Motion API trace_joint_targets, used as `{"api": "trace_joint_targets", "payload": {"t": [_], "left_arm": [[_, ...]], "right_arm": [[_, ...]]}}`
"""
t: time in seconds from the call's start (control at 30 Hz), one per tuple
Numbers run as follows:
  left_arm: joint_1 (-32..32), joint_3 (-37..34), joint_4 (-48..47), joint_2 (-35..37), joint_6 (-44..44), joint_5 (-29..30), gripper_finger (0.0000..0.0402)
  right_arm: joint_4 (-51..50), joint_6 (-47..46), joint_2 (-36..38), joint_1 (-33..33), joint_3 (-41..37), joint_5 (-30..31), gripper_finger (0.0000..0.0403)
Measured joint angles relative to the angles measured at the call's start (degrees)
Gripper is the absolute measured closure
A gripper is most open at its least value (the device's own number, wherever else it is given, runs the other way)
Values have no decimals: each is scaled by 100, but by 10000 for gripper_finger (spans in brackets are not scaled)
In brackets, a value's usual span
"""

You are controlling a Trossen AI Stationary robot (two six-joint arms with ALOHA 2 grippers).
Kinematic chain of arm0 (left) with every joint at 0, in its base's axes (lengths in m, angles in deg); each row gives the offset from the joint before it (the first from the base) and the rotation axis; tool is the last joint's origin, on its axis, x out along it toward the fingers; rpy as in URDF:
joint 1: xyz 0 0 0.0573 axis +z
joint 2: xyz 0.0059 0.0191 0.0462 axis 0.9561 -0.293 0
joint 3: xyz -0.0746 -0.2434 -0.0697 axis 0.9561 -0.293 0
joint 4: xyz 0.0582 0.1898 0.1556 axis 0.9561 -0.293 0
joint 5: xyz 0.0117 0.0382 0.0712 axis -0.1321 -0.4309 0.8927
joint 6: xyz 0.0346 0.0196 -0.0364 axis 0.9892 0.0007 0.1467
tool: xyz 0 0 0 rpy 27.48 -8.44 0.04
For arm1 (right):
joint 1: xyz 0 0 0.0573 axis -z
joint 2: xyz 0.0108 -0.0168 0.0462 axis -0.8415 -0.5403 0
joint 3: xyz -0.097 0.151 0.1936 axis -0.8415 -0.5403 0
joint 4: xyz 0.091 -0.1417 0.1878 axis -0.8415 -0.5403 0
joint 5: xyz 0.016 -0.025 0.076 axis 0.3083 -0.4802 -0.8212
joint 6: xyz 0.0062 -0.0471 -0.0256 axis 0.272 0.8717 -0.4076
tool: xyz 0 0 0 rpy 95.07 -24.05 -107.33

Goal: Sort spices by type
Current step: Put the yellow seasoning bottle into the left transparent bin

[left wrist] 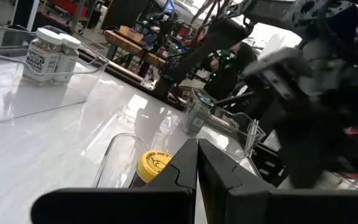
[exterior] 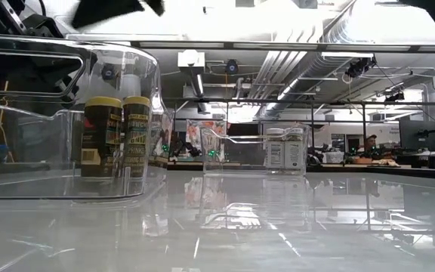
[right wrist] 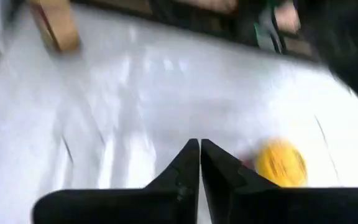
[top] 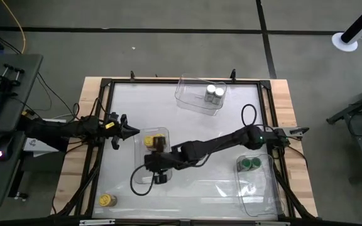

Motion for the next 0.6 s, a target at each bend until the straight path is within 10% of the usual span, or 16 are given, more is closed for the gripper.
{"api": "trace_joint_targets", "payload": {"t": [0.3, 0.6], "left_arm": [[-2, 0, -3, 0, 0, 0, 401], [0, 0, -3, 0, 0, 1, 401]], "right_arm": [[-1618, -758, 164, -355, -13, 314, 402], [2201, -544, 124, -830, -886, -1094, 402]]}}
